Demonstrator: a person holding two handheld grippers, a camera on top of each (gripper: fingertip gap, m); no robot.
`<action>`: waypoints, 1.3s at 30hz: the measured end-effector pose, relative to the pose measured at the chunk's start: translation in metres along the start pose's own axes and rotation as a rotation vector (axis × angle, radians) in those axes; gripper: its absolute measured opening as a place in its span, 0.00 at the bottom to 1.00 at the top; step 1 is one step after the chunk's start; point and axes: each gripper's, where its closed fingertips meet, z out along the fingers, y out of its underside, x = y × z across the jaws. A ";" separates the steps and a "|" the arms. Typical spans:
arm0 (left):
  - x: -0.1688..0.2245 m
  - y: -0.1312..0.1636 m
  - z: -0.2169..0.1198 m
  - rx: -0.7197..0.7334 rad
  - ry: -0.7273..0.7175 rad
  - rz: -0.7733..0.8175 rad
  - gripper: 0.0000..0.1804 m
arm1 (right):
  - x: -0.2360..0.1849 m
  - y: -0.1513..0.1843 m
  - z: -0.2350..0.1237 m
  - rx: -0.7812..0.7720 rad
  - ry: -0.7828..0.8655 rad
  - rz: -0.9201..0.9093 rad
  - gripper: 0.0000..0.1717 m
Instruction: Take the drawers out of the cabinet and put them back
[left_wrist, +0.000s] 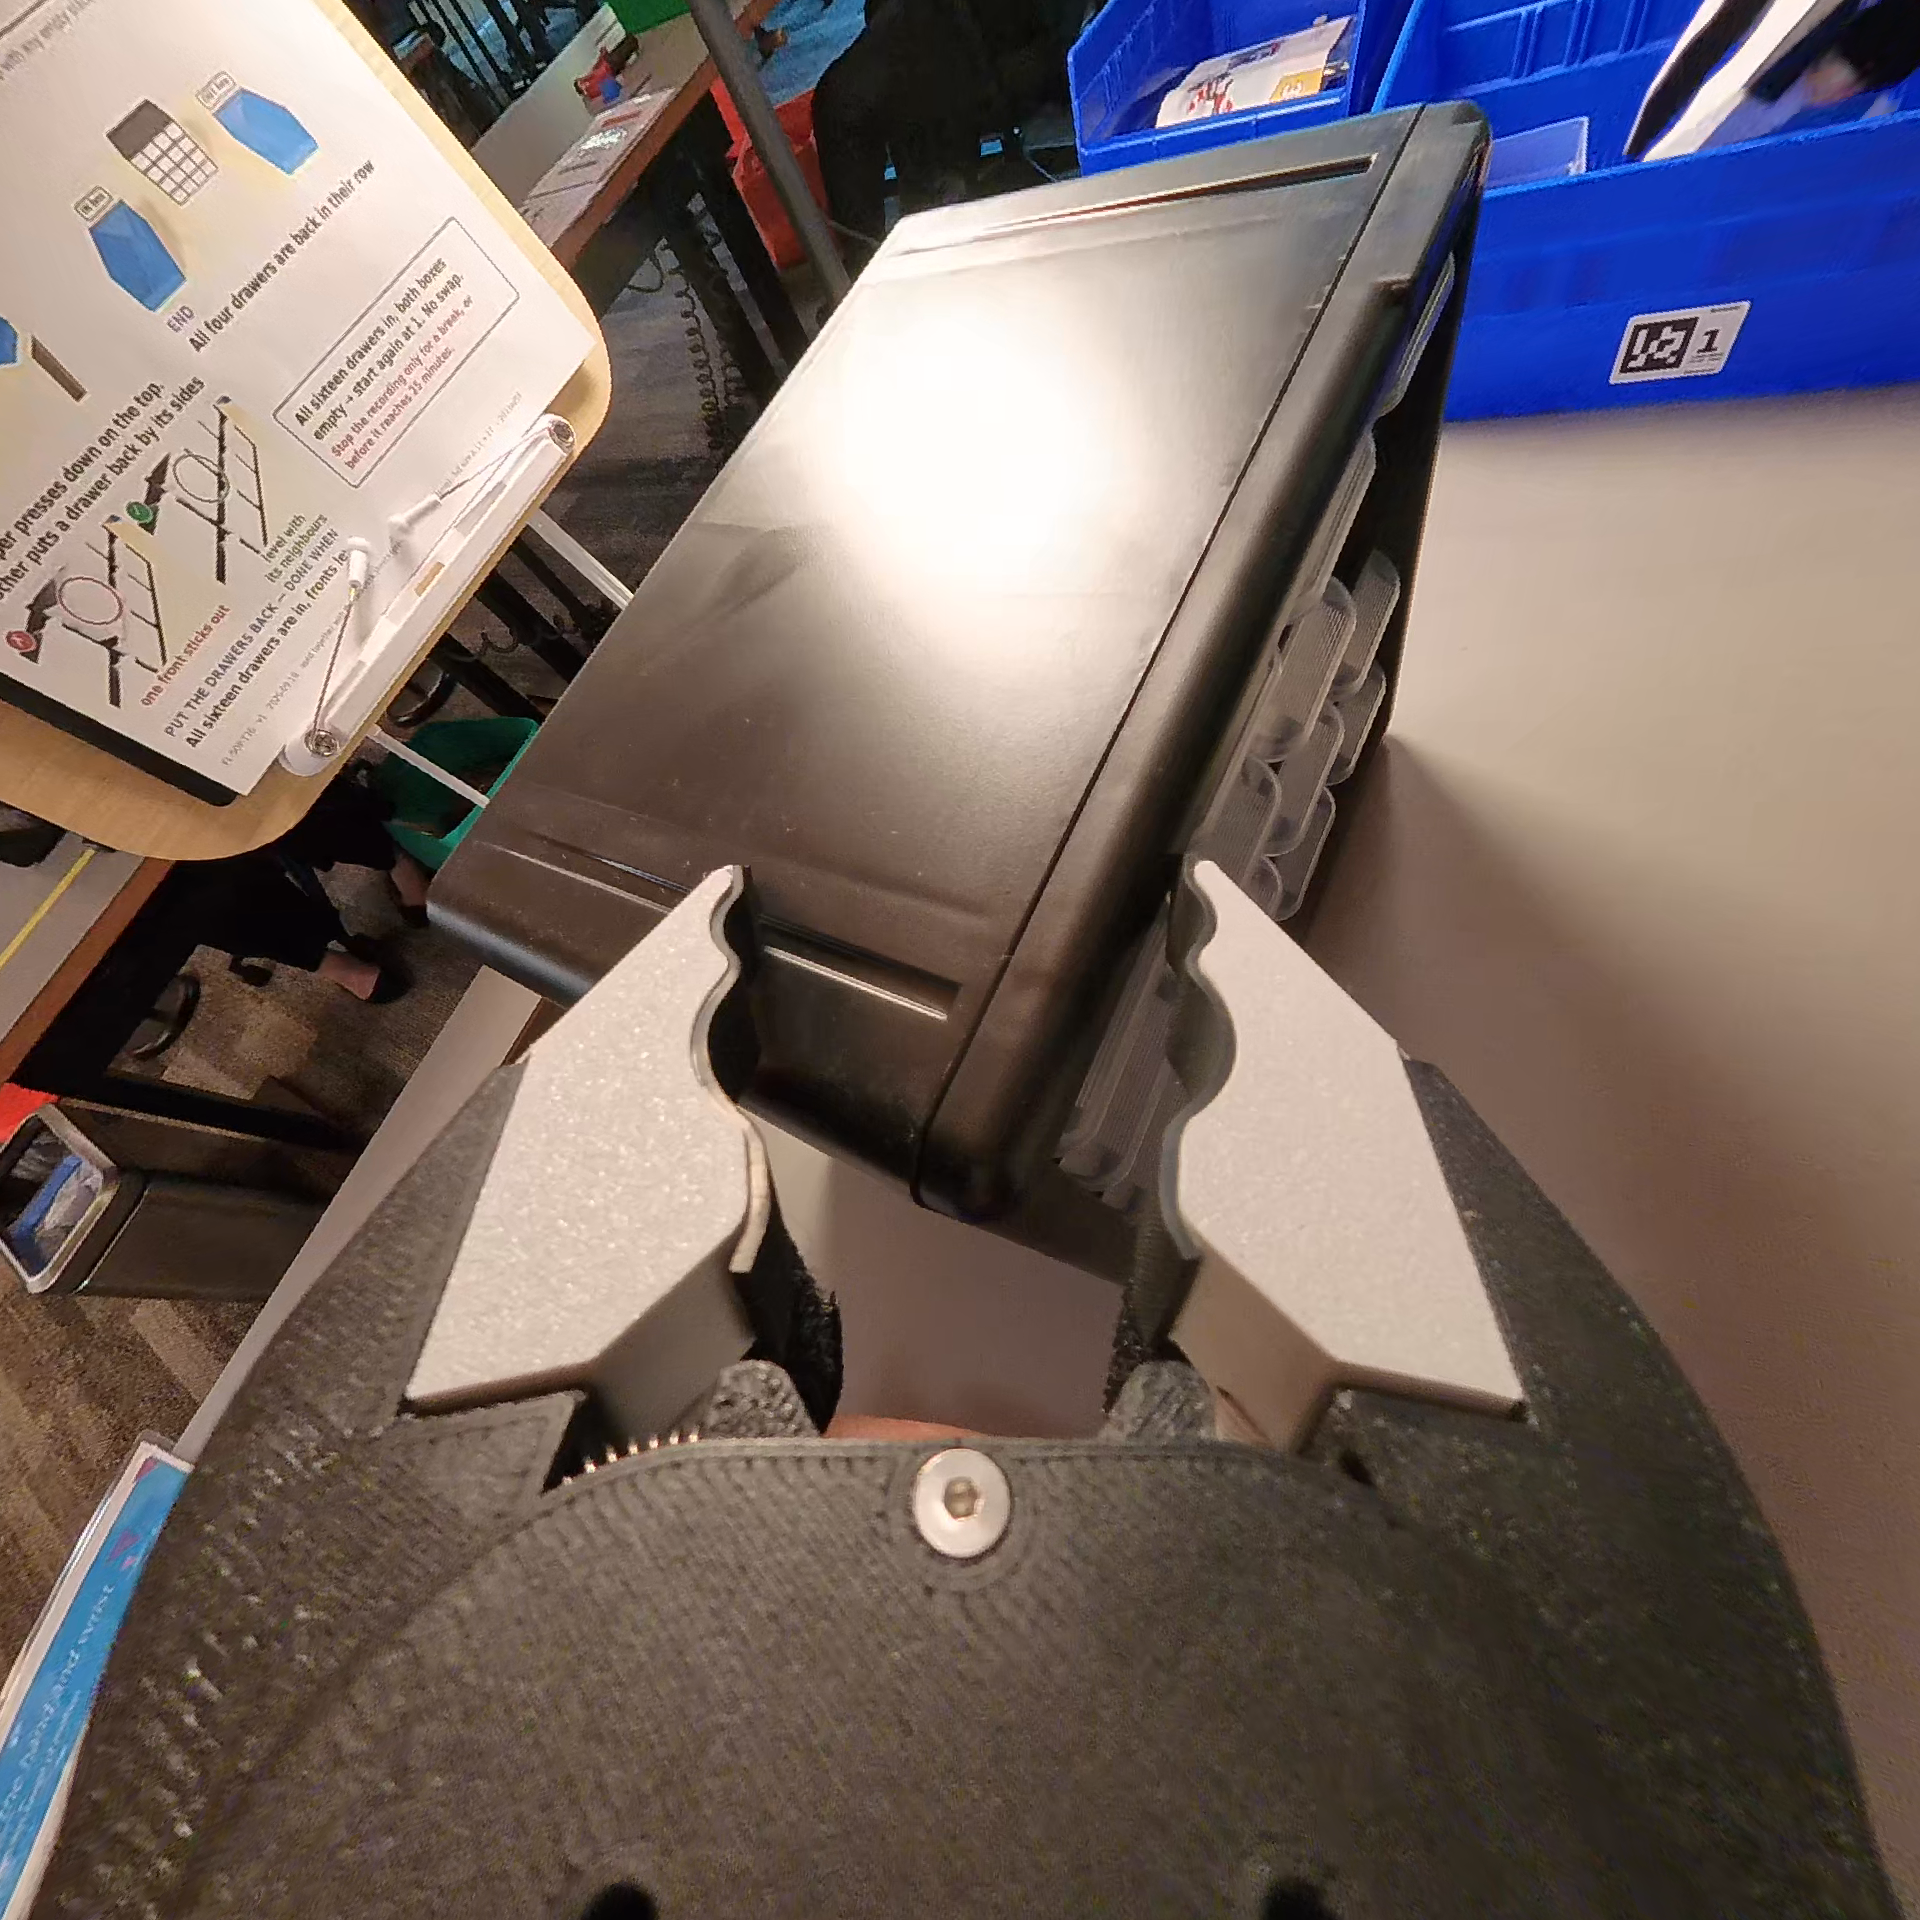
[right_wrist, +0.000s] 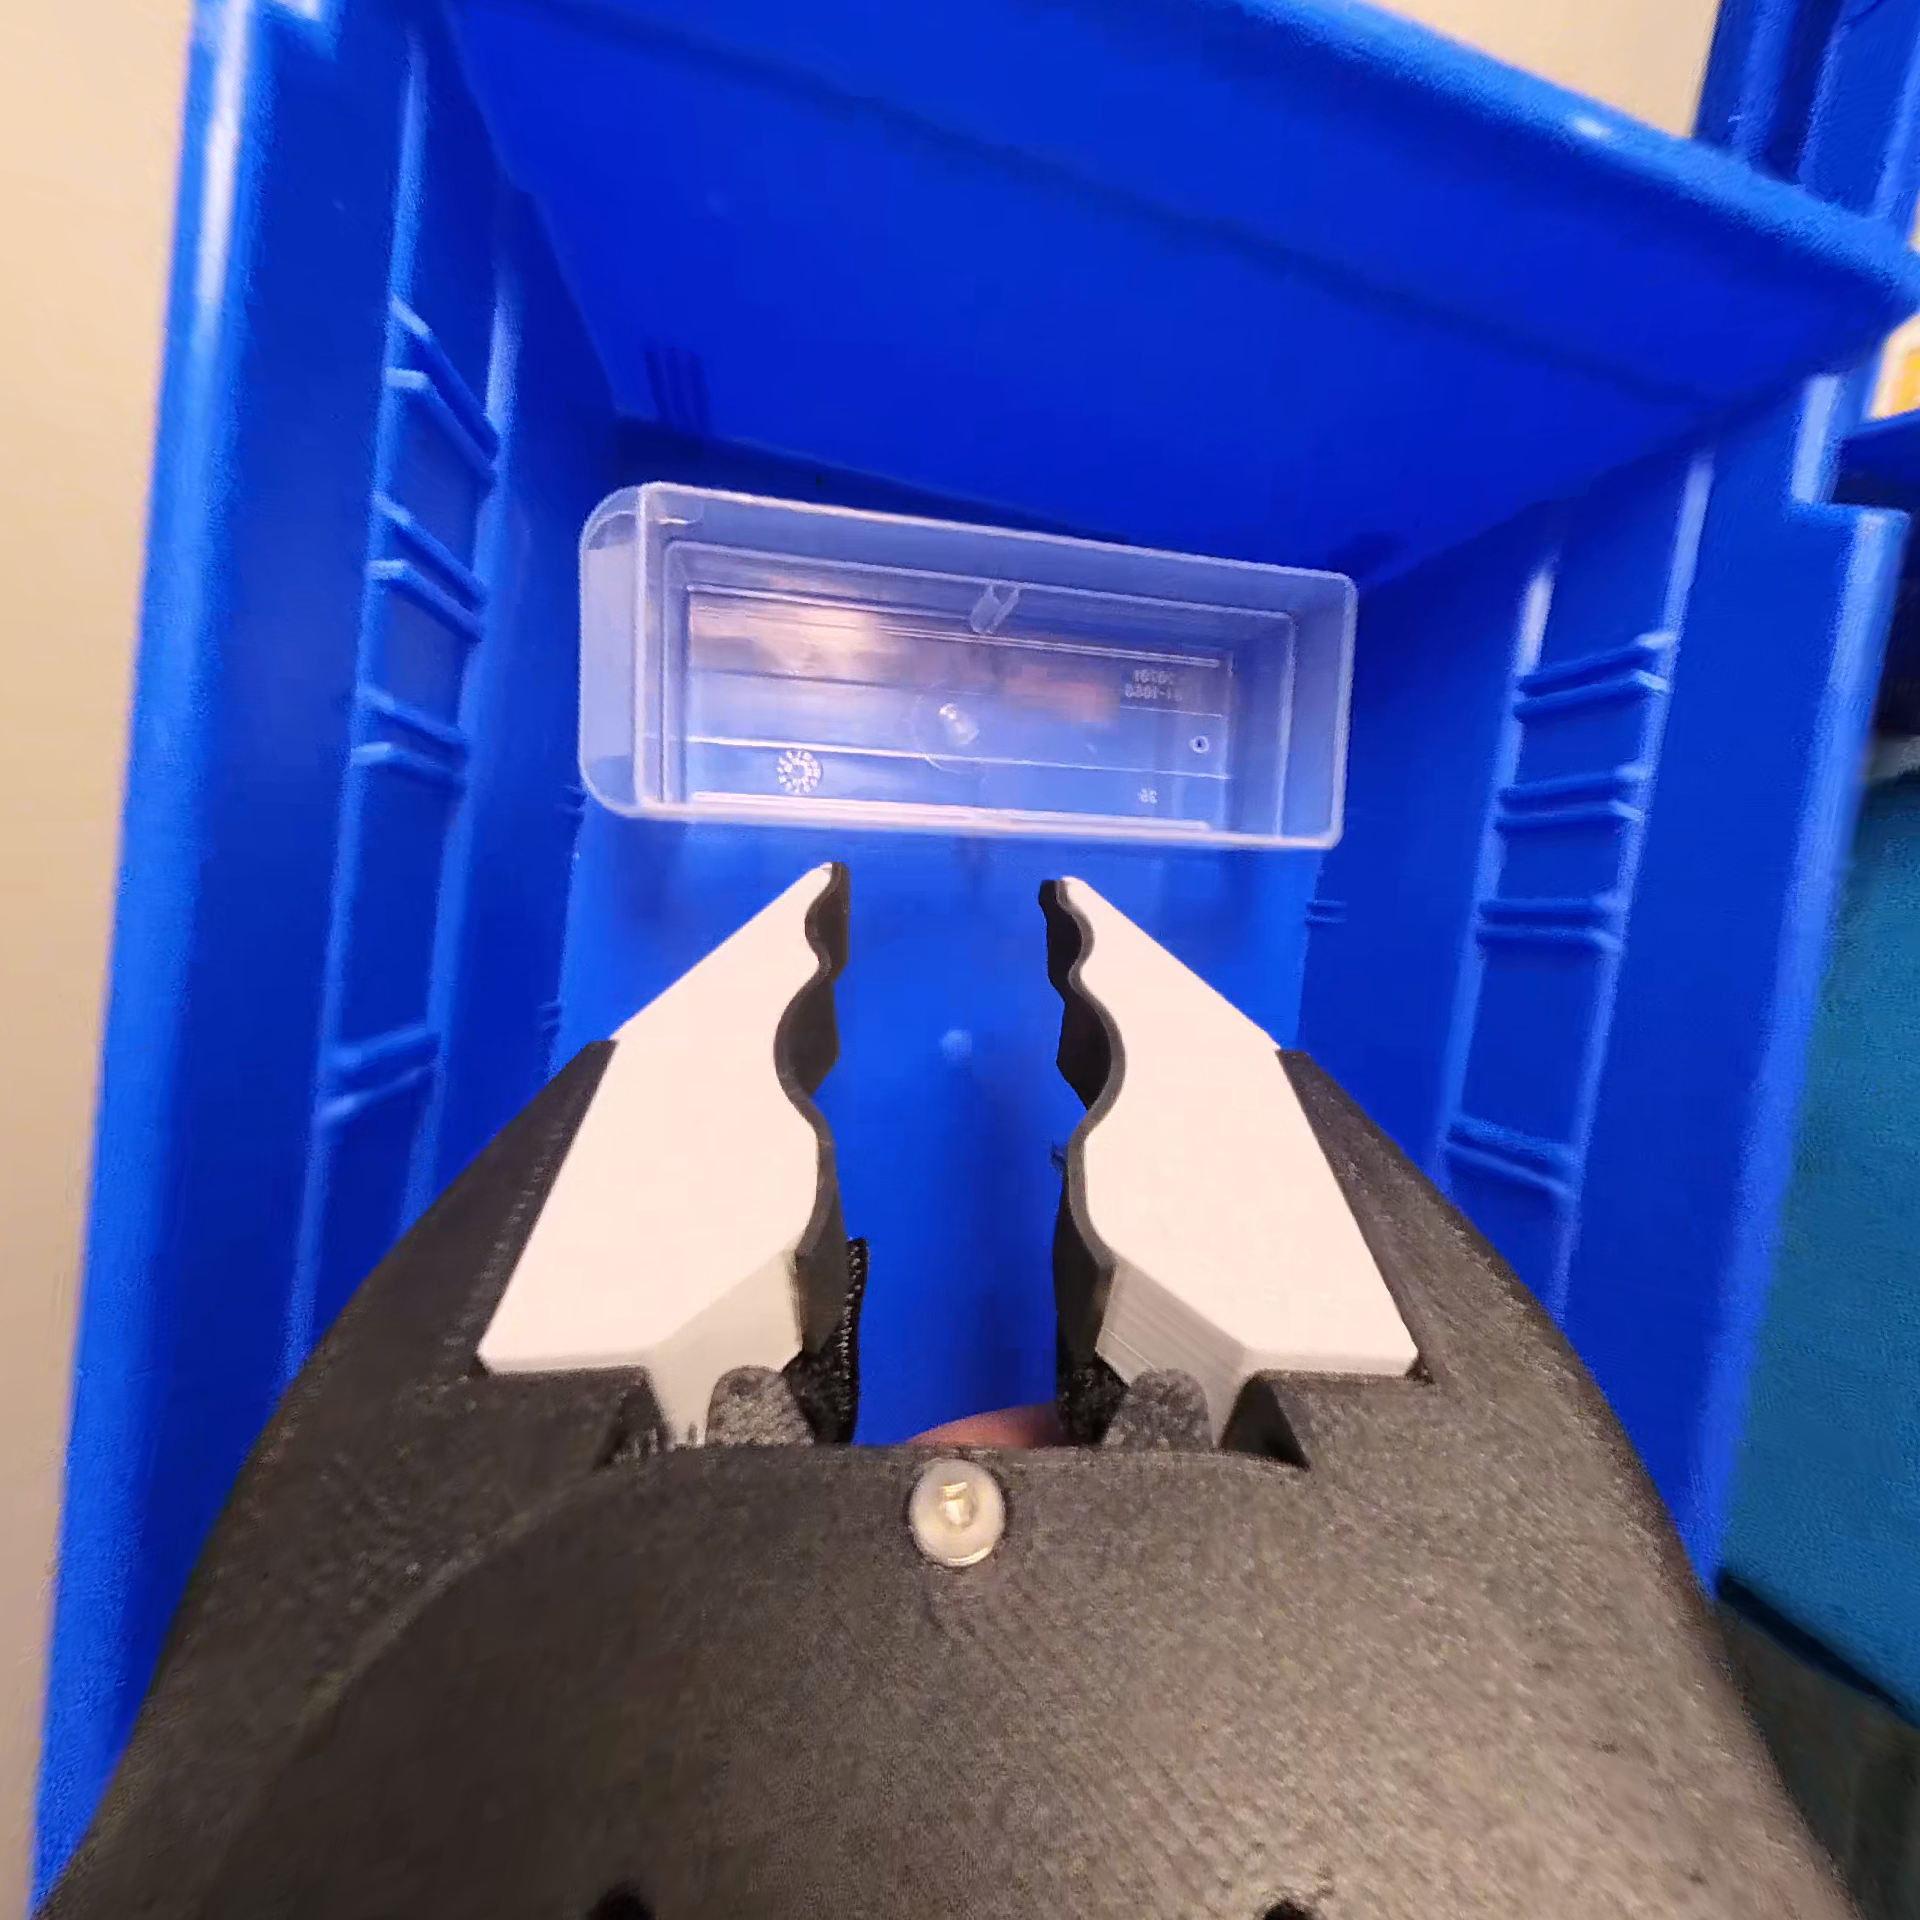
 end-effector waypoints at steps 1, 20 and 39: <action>0.000 0.000 0.000 0.000 0.000 0.000 0.45 | 0.004 0.000 -0.012 0.014 0.025 0.002 0.24; 0.000 0.000 0.000 -0.002 -0.004 -0.003 0.45 | -0.357 -0.122 -0.122 0.728 -0.922 0.227 0.23; 0.000 0.000 -0.001 0.013 0.013 -0.004 0.45 | -0.334 -0.179 -0.105 0.889 -1.091 0.845 0.07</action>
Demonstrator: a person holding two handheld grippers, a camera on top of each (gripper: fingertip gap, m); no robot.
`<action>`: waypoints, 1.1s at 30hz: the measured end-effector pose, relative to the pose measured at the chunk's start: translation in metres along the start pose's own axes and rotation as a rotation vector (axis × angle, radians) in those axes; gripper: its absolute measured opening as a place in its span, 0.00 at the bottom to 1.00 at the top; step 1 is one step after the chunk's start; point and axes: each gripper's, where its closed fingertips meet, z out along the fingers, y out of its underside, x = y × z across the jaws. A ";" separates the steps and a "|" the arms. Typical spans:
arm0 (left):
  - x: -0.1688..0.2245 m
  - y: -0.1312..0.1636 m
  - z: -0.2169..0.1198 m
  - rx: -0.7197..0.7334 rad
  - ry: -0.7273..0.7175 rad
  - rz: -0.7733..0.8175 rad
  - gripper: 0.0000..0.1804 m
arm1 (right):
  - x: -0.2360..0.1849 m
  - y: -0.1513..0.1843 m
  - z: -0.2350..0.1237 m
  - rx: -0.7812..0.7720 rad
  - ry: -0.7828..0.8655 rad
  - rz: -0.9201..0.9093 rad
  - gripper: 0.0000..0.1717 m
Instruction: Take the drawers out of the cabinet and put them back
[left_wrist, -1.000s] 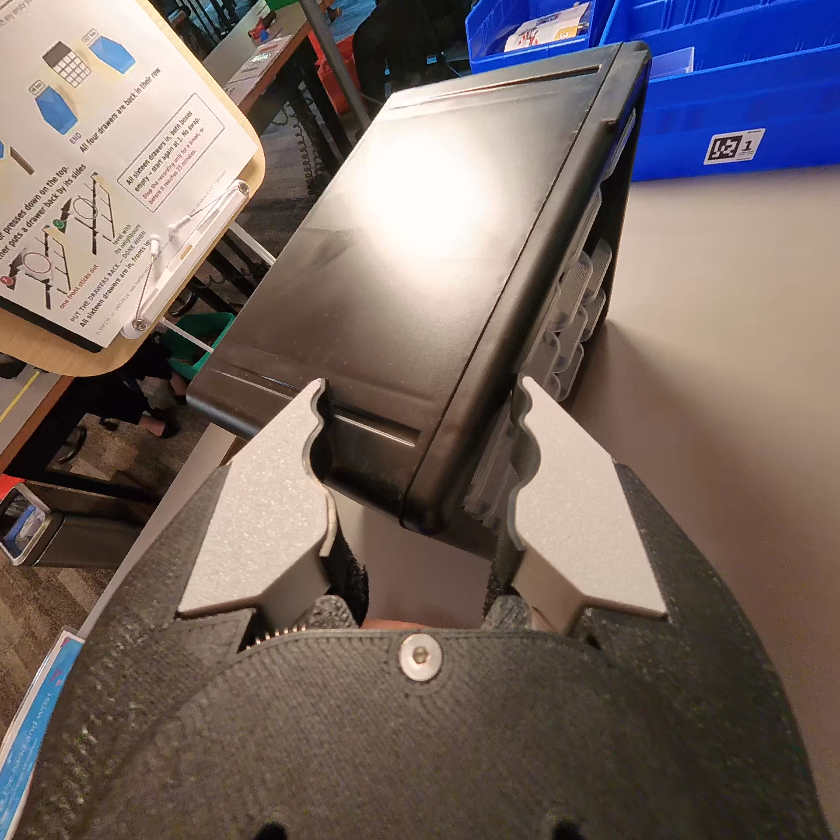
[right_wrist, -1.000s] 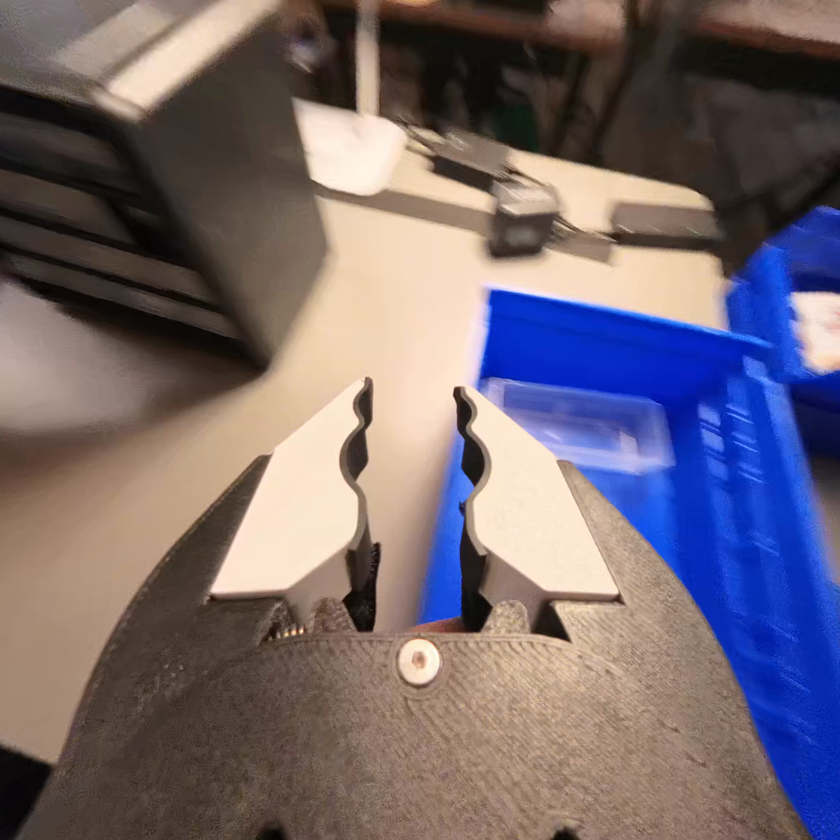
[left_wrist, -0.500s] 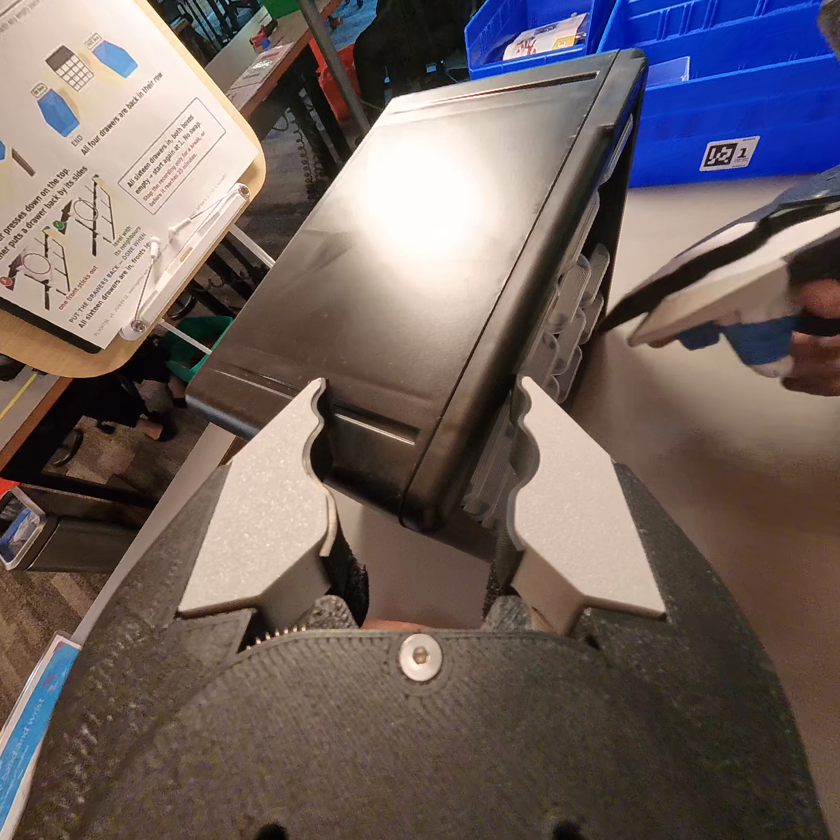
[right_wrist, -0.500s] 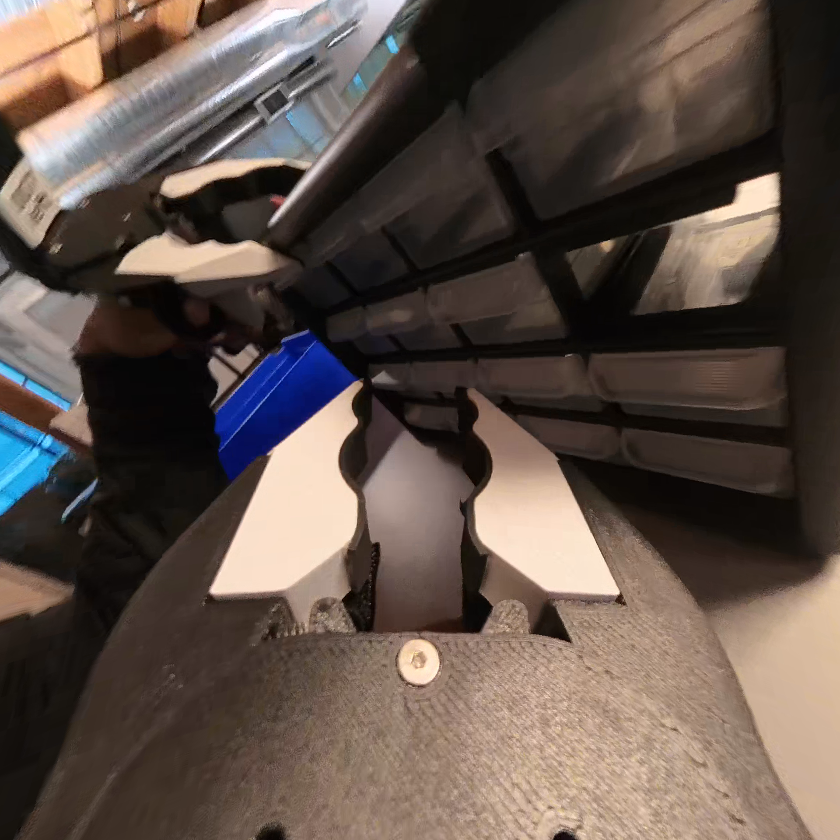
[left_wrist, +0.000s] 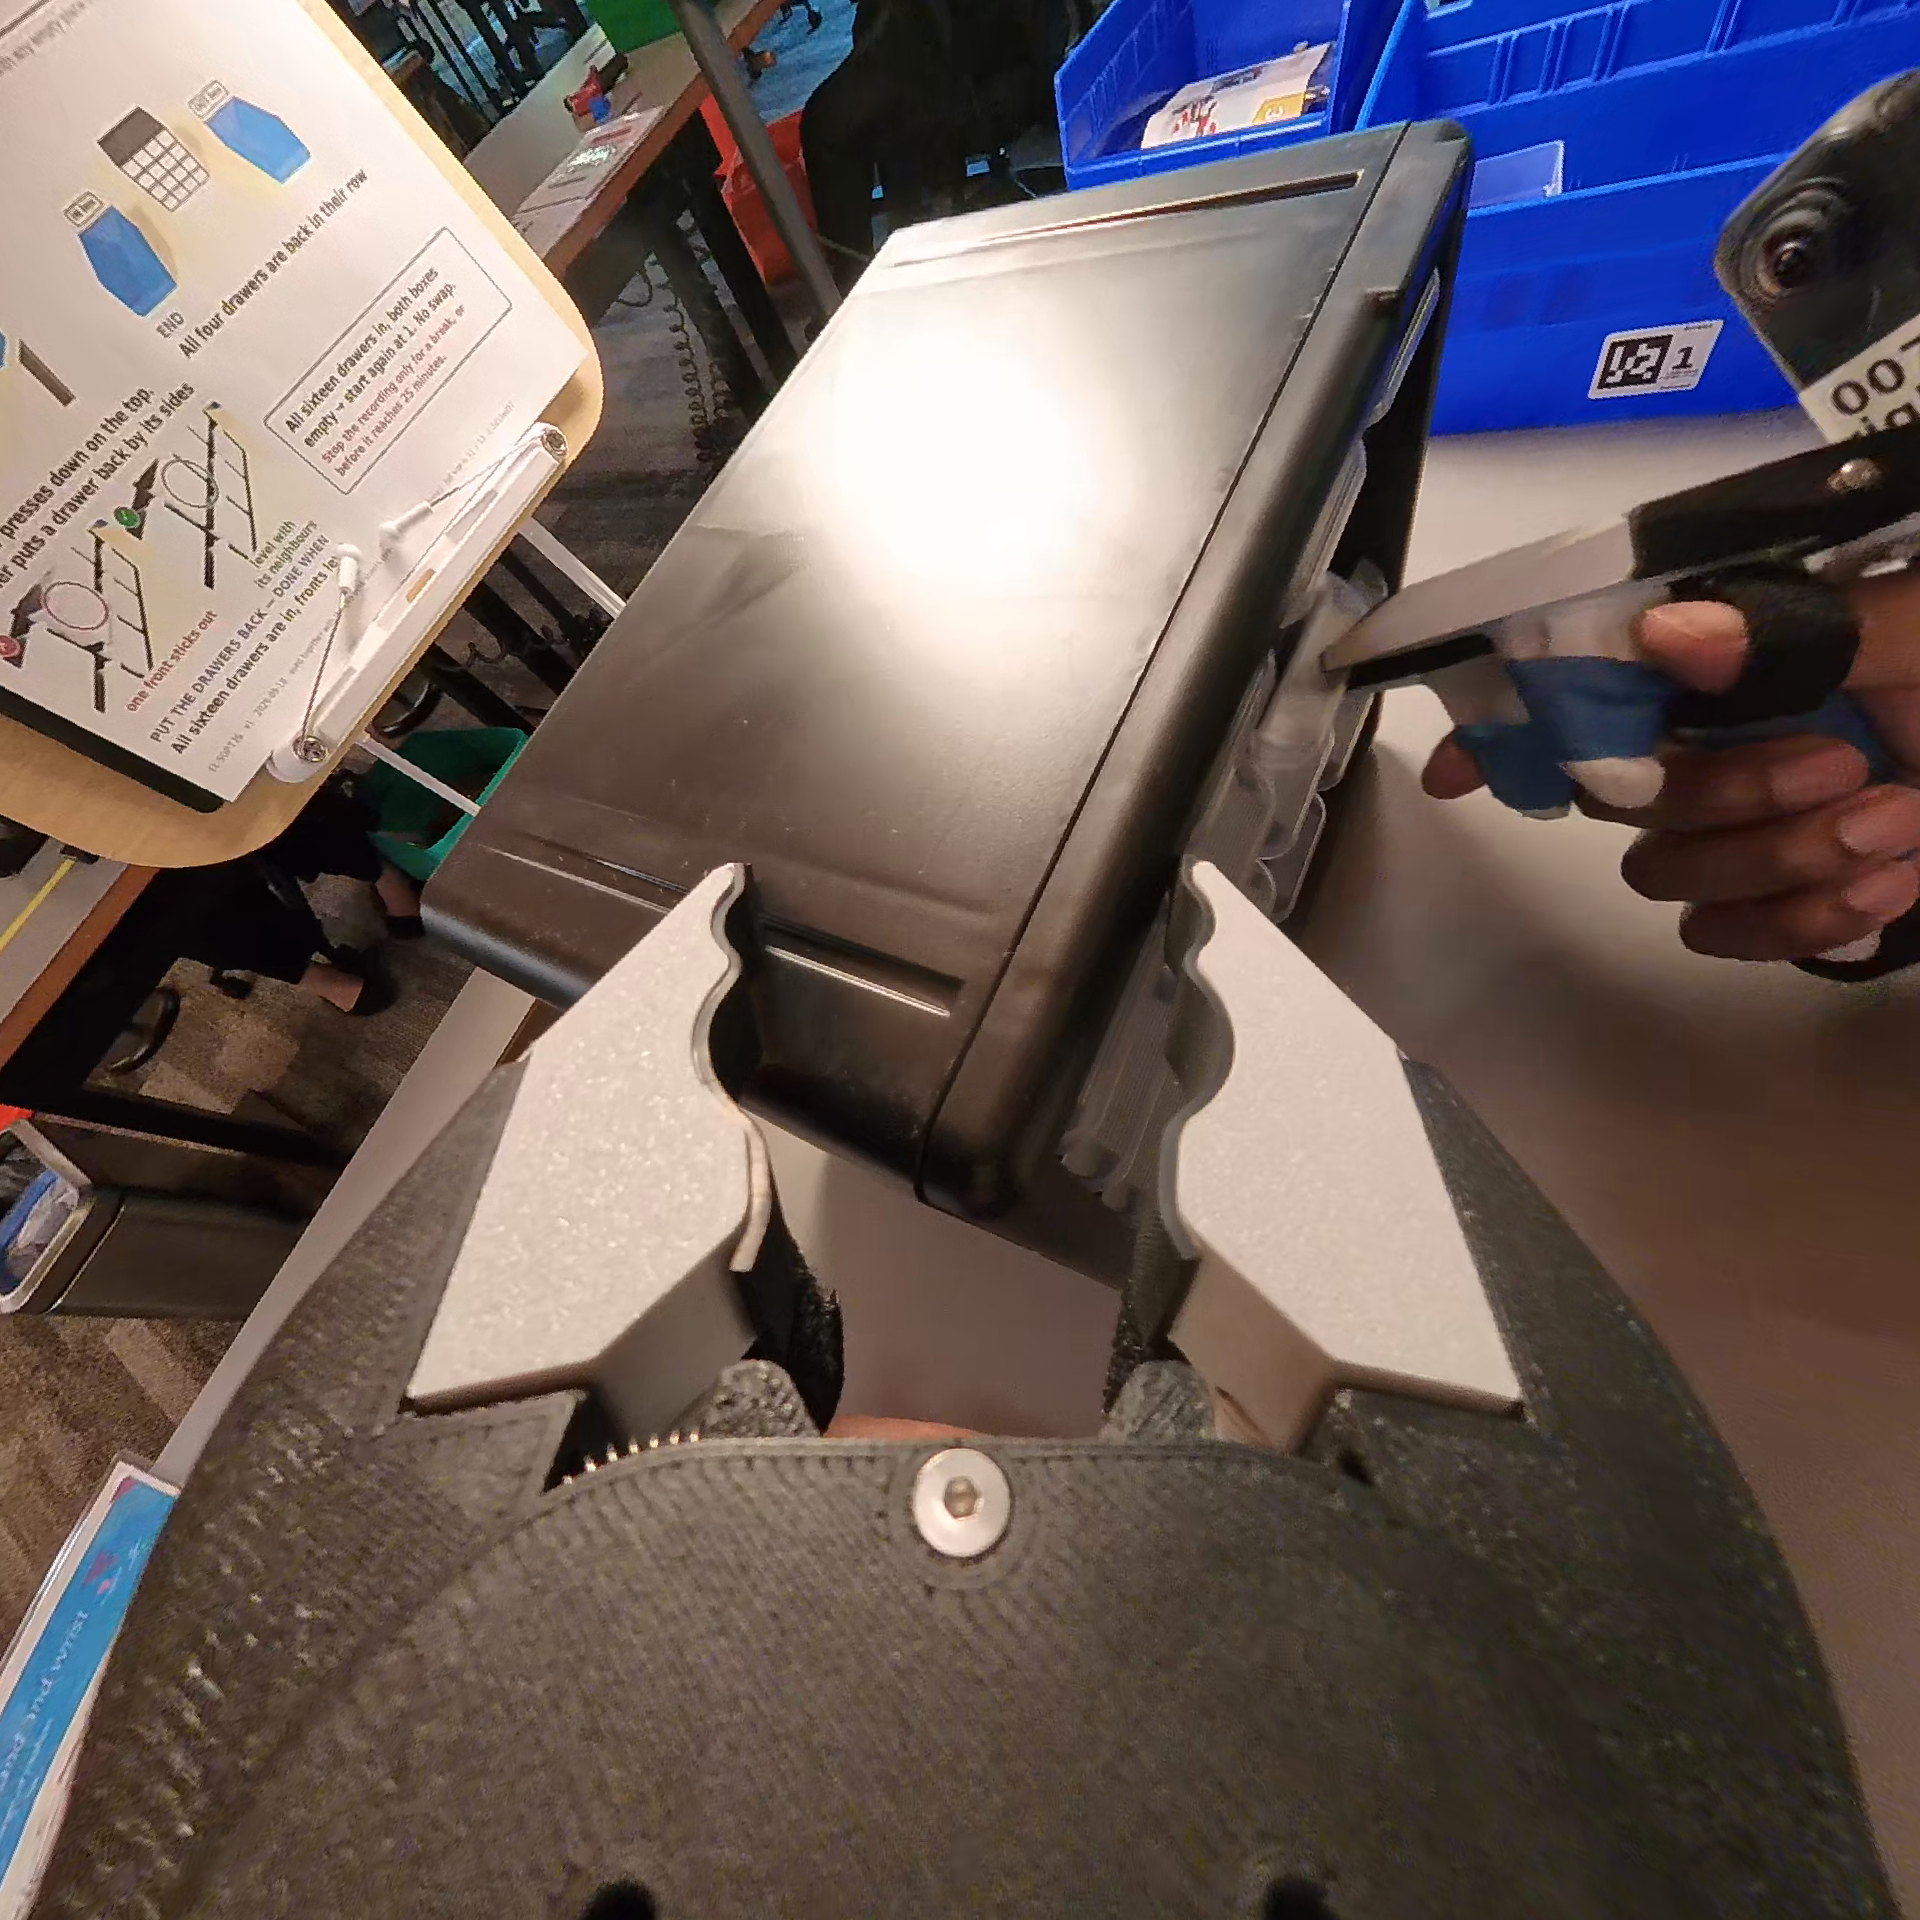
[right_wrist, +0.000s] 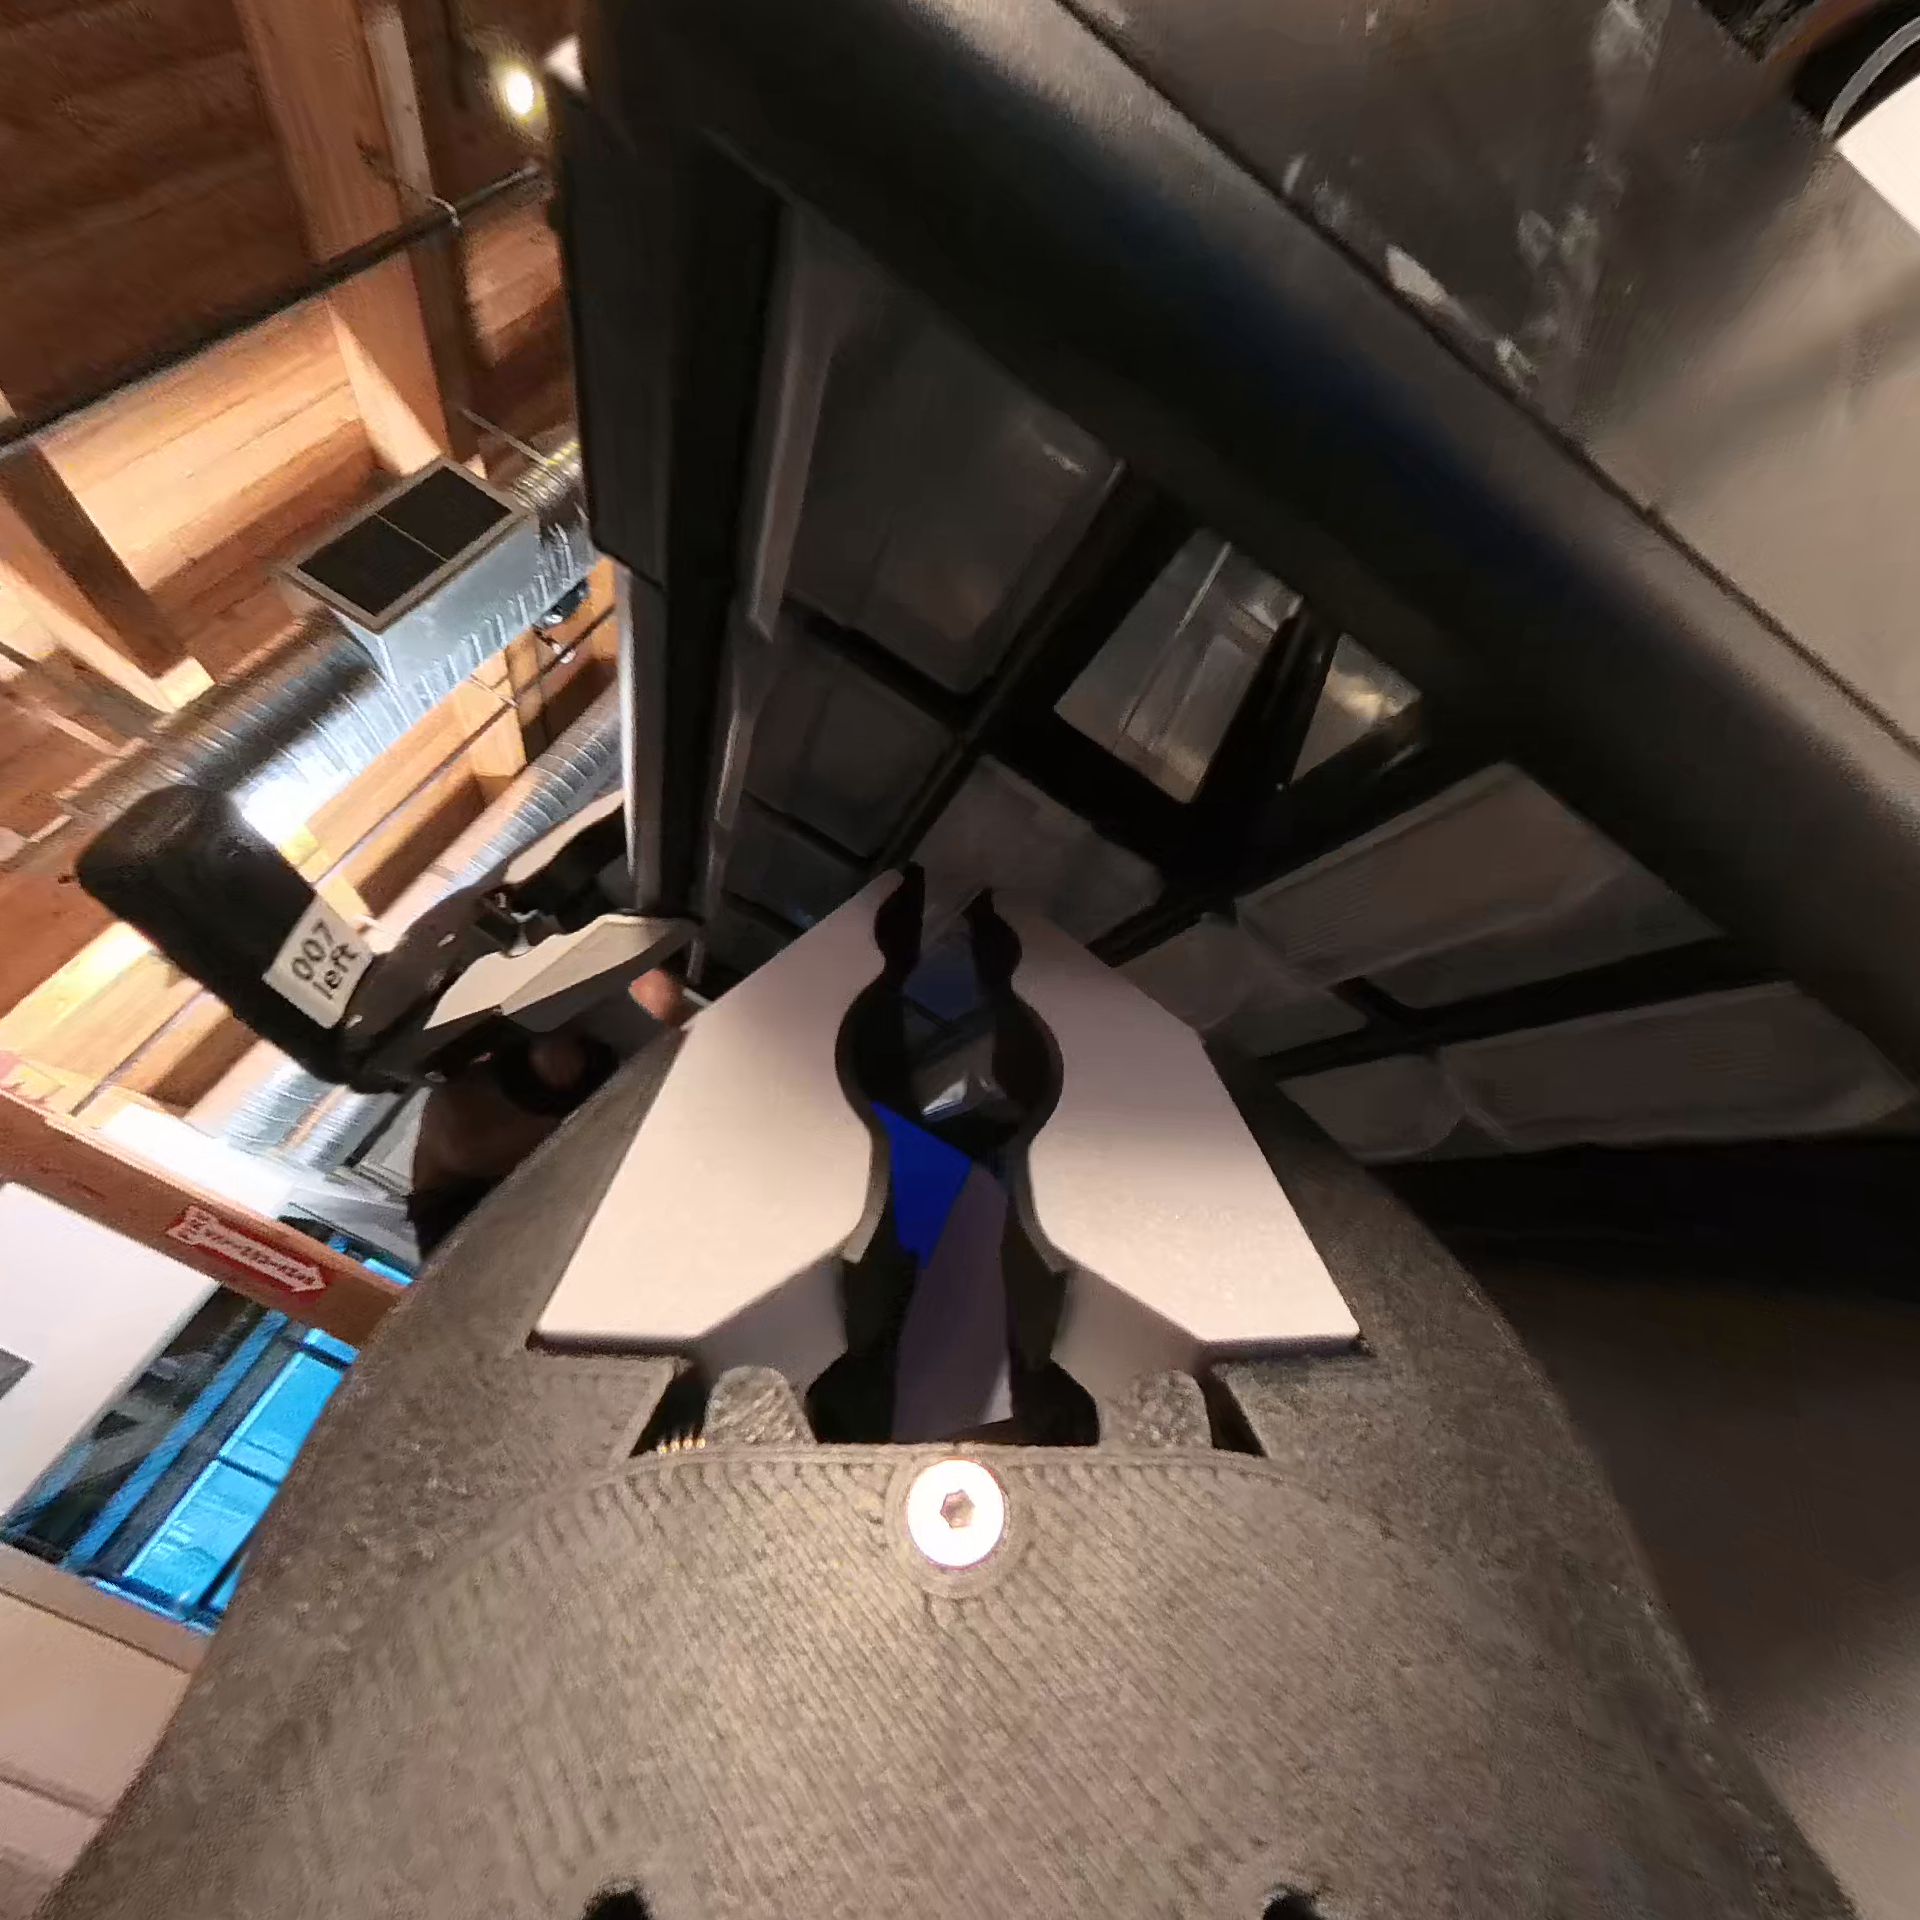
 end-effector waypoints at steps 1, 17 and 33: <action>0.000 0.000 0.000 0.000 0.000 0.000 0.45 | -0.002 0.002 -0.003 0.005 -0.013 0.007 0.07; 0.000 0.000 0.000 0.002 0.001 0.000 0.43 | -0.072 0.039 -0.095 0.093 -0.226 0.049 0.02; 0.000 0.000 0.000 0.002 0.000 0.000 0.44 | -0.090 -0.105 -0.202 0.363 -0.051 -0.233 0.02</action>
